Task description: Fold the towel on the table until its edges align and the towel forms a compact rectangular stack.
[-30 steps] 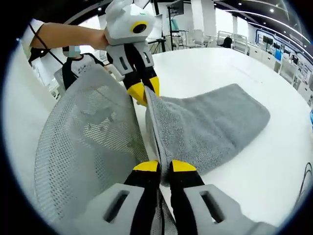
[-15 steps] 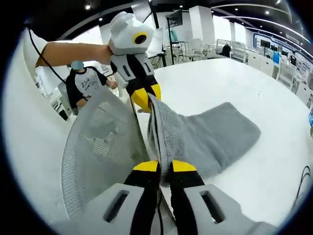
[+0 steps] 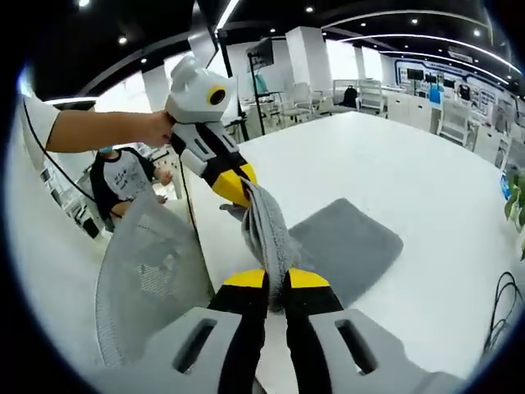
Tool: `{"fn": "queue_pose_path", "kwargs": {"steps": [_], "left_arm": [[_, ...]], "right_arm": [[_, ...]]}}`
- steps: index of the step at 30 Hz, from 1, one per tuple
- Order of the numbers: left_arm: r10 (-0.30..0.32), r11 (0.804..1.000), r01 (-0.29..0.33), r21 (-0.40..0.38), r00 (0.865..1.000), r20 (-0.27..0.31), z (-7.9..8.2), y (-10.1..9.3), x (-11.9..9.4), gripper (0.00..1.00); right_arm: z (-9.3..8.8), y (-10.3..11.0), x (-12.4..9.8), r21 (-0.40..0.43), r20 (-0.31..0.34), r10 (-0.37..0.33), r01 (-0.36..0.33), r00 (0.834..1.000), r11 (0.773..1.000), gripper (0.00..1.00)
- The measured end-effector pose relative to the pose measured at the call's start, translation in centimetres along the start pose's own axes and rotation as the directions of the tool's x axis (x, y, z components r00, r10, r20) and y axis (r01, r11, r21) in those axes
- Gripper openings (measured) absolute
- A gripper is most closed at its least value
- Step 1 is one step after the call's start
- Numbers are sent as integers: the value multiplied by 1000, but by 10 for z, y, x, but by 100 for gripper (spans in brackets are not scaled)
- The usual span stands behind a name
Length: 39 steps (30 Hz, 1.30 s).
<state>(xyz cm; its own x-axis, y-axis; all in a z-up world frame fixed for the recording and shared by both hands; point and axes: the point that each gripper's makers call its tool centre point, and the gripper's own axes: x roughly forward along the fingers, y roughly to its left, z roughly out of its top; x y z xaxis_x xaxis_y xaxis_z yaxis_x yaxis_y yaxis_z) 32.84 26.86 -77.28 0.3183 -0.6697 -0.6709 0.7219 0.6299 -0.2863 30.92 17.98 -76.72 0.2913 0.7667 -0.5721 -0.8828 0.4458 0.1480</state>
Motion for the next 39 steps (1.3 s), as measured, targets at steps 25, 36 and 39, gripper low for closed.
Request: {"fn": "queue_pose_path", "kwargs": {"steps": [25, 36, 39], "left_arm": [[127, 980, -139, 140, 988, 92, 44, 70, 22, 9], [-18, 994, 8, 105, 995, 102, 31, 36, -9, 9], [-31, 992, 18, 125, 995, 100, 27, 27, -13, 9]], "right_arm": [[34, -77, 37, -79, -9, -189, 187, 982, 979, 6], [35, -30, 13, 37, 22, -31, 30, 999, 999, 5], [31, -20, 9, 33, 18, -10, 9, 1000, 999, 5]]}}
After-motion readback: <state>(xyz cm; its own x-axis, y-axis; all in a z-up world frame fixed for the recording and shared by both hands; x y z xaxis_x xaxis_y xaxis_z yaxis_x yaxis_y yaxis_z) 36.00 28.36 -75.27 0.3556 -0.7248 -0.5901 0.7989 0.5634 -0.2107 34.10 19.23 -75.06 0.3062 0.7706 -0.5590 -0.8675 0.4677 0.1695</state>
